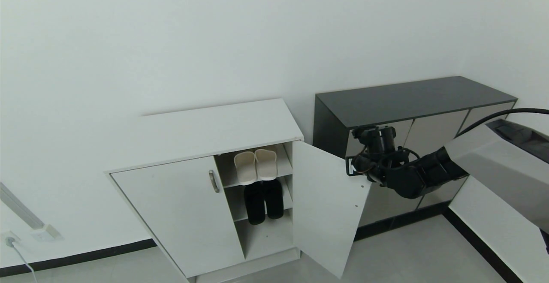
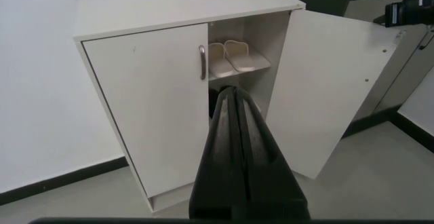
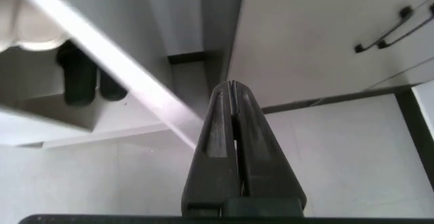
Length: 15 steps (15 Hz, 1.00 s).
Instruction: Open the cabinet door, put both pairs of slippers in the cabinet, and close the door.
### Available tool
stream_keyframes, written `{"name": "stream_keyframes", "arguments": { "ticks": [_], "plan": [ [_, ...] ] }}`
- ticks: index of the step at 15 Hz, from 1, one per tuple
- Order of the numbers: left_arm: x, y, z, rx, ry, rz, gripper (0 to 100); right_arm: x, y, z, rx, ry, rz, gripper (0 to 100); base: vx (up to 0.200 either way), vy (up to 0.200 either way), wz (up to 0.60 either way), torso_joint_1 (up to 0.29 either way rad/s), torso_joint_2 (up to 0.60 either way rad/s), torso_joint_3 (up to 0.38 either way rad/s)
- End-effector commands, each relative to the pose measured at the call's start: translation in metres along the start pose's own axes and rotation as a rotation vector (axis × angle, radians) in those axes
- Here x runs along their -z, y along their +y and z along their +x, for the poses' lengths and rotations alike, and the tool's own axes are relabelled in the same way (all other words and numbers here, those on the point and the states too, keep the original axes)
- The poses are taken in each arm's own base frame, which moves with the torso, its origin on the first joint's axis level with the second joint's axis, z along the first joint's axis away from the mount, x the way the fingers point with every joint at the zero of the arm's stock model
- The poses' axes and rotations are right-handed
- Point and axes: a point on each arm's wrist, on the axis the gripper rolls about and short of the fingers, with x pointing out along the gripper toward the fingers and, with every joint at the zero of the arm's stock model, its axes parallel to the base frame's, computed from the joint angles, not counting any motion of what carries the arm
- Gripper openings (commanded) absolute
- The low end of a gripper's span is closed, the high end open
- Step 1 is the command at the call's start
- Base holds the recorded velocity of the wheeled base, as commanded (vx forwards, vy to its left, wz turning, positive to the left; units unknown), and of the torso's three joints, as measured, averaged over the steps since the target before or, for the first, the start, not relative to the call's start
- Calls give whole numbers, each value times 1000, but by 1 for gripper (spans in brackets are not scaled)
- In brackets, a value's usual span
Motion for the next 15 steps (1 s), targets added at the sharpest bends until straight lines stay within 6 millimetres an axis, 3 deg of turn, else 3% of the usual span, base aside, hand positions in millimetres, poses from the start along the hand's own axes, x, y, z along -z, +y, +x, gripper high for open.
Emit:
{"name": "stream_keyframes", "arguments": {
  "ticks": [1,8,13,15],
  "plan": [
    [0,0,0,1,1,0,0,1,16,-16,-38,6,-19,0,0,0,0,0,0,0],
    [0,0,0,1,1,0,0,19,74,-69,-206,-20,-80,0,0,0,0,0,0,0],
    [0,0,0,1,1,0,0,24,100,-101,-305,-47,-112,0,0,0,0,0,0,0],
    [0,0,0,1,1,0,0,24,100,-102,-311,-48,-115,0,0,0,0,0,0,0]
  ]
}}
